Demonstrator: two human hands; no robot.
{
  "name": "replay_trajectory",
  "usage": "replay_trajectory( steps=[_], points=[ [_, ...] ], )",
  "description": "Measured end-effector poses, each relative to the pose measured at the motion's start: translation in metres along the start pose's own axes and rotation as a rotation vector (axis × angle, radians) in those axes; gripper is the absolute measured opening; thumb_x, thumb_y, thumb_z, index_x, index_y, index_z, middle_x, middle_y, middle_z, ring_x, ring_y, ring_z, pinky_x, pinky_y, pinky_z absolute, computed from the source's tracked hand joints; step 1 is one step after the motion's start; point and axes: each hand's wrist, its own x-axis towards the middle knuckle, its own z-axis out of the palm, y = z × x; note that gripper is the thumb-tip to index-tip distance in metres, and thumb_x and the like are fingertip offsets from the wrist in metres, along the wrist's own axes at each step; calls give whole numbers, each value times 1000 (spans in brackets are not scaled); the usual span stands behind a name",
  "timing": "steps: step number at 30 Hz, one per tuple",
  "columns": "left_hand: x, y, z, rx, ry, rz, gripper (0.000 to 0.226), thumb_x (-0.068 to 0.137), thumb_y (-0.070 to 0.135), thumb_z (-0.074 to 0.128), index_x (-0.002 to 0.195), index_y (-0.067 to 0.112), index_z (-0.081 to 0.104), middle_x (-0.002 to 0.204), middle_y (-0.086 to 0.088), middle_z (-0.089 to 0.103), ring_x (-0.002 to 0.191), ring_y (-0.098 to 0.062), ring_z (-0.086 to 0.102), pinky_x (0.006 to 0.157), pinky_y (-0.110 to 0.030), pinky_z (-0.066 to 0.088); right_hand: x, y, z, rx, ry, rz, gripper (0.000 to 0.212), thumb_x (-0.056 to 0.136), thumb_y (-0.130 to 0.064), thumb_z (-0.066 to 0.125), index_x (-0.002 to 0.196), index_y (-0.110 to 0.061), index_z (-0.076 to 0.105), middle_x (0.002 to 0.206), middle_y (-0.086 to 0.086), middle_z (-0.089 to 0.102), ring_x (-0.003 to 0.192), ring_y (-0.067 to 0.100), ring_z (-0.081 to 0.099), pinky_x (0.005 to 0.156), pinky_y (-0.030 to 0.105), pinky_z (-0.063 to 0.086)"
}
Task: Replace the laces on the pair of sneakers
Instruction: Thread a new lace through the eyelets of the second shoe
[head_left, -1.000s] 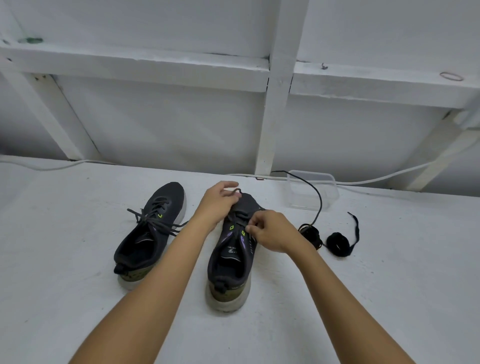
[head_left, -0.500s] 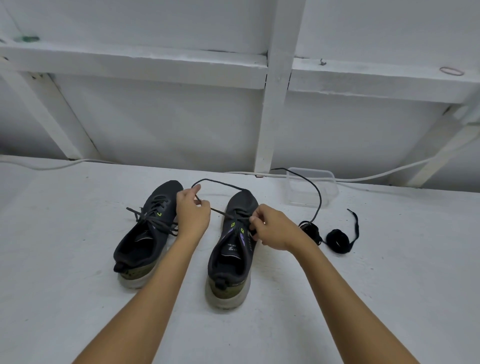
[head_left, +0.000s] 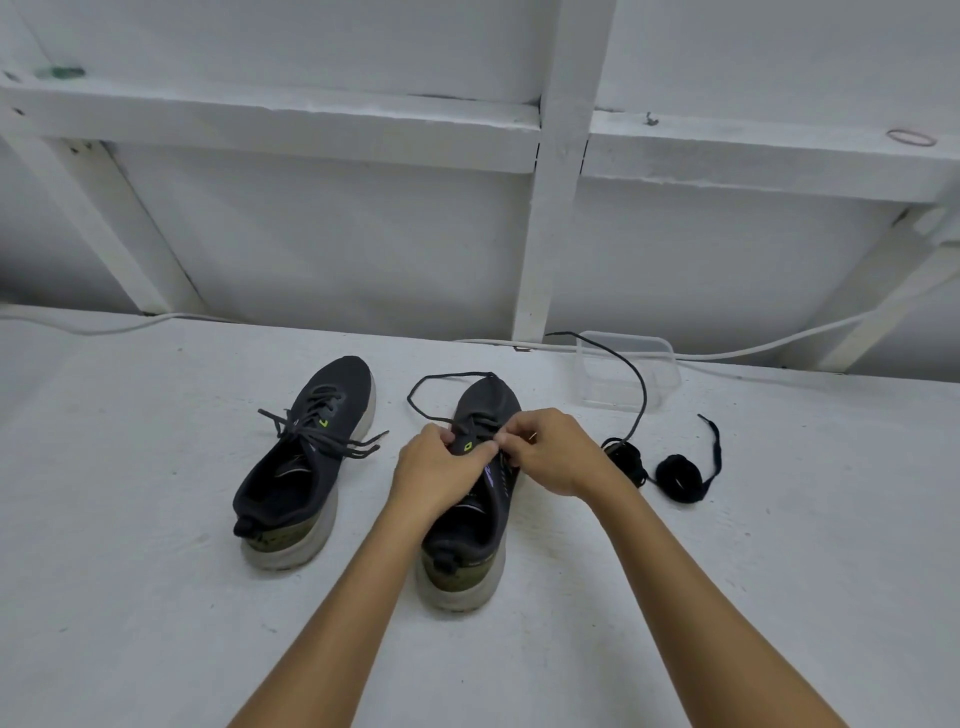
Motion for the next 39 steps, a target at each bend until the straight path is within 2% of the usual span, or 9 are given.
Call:
replay_trajectory(
  steps=[3, 7, 10, 14, 19, 23, 27, 32, 39],
  points=[
    [-2, 3, 3, 43, 43, 11, 44, 82, 43, 70, 117, 17, 60, 113, 1, 65, 110, -21, 59, 88, -32, 48, -1, -13, -4, 228, 80, -14, 19, 101, -25, 58, 86, -18, 68, 79, 4, 70, 71, 14, 66, 69, 39, 57],
    [-3, 6, 2, 42, 4, -8, 31, 88, 35, 66, 109, 15, 59, 104, -2, 62, 95, -21, 59, 77, -32, 49, 0, -33, -25, 641, 336, -48, 24, 104, -21, 50, 83, -17, 61, 83, -1, 63, 69, 8, 57, 59, 25, 45],
    [-4, 2, 1, 5, -3, -5, 29, 89, 33, 64, 111, 16, 58, 104, -1, 60, 99, -23, 60, 86, -37, 53, 0, -33, -26, 919, 200, 47, 28, 109, -23, 38, 91, -14, 57, 105, -1, 73, 68, 10, 56, 58, 24, 41],
    [-4, 0, 3, -16, -2, 86, 42, 87, 31, 59, 129, 29, 58, 112, -4, 63, 106, -25, 59, 89, -36, 50, -4, -24, -20, 594, 83, 181, 29, 105, -38, 48, 90, -13, 50, 78, 4, 72, 59, 12, 55, 60, 28, 44],
    [-2, 3, -5, -268, -135, 49, 53, 83, 22, 66, 131, 42, 58, 111, 3, 67, 98, -20, 68, 90, -42, 58, -3, -14, -17, 246, 95, 176, 32, 90, -42, 72, 94, -15, 55, 78, 0, 67, 48, -2, 54, 52, 20, 42],
    [-2, 4, -7, -261, -140, 58, 58, 85, 15, 68, 137, 36, 54, 108, 11, 64, 98, -14, 66, 82, -30, 54, 12, -11, -11, 315, 226, 347, 41, 98, -46, 57, 92, -6, 64, 70, 6, 74, 49, 13, 53, 50, 24, 45],
    [-2, 7, -5, -198, -140, 87, 62, 84, 13, 66, 141, 33, 51, 117, 6, 62, 101, -16, 64, 81, -29, 52, 32, -5, -17, 414, 163, 544, 43, 96, -44, 60, 72, -8, 60, 56, 2, 62, 45, 14, 43, 42, 21, 35],
    [-1, 6, -2, -180, -140, 85, 68, 84, 16, 66, 146, 35, 46, 127, 2, 58, 107, -17, 62, 82, -27, 50, 47, 1, -18, 461, 127, 509, 28, 98, -15, 58, 70, -13, 57, 62, 5, 54, 48, 16, 36, 37, 17, 27],
    [-1, 6, -1, -183, -146, 87, 67, 82, 13, 67, 142, 34, 48, 118, 6, 61, 102, -16, 64, 81, -28, 52, 59, -5, -11, 566, 145, 380, 18, 103, -26, 56, 110, -25, 73, 67, 1, 53, 54, 13, 39, 43, 21, 30]
  ],
)
